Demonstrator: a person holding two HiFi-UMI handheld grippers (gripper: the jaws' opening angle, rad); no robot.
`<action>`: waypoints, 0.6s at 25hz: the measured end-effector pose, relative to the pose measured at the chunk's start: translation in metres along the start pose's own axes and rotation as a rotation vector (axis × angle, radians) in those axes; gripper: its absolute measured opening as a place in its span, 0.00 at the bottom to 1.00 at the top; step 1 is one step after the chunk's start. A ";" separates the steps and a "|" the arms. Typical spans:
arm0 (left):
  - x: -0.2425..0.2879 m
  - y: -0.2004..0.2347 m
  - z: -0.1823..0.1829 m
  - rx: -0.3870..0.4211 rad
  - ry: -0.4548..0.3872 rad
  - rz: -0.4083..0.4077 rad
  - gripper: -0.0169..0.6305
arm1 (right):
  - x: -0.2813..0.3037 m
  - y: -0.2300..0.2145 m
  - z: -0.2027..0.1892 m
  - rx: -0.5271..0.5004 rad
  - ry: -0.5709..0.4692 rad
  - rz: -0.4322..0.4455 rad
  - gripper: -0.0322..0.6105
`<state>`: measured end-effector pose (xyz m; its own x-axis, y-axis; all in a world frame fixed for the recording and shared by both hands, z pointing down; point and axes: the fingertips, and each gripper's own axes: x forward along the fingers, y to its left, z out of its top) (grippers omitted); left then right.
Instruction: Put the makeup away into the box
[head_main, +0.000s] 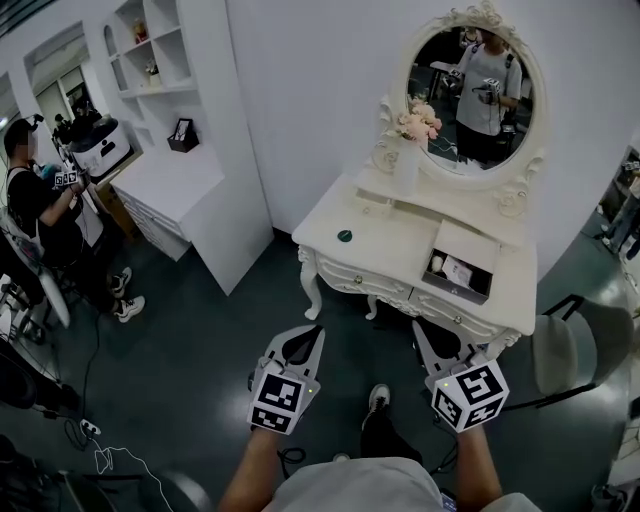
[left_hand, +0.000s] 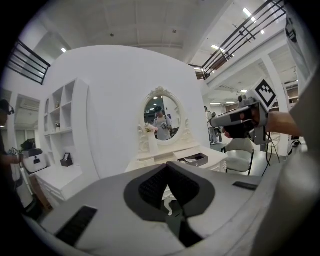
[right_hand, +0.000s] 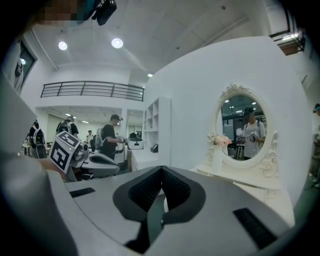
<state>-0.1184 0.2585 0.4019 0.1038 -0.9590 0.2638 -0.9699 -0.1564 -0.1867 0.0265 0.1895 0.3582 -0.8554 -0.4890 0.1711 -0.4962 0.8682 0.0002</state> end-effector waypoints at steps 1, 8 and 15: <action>0.008 0.004 0.001 0.001 0.001 0.002 0.04 | 0.008 -0.006 0.000 -0.002 0.000 0.003 0.05; 0.081 0.034 0.011 0.000 0.030 0.019 0.04 | 0.065 -0.066 0.005 0.008 0.012 0.028 0.05; 0.167 0.068 0.033 -0.013 0.047 0.059 0.04 | 0.129 -0.141 0.017 0.008 0.047 0.060 0.05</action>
<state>-0.1599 0.0803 0.4020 0.0362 -0.9541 0.2974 -0.9767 -0.0967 -0.1914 -0.0168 0.0027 0.3634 -0.8758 -0.4315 0.2165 -0.4457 0.8950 -0.0193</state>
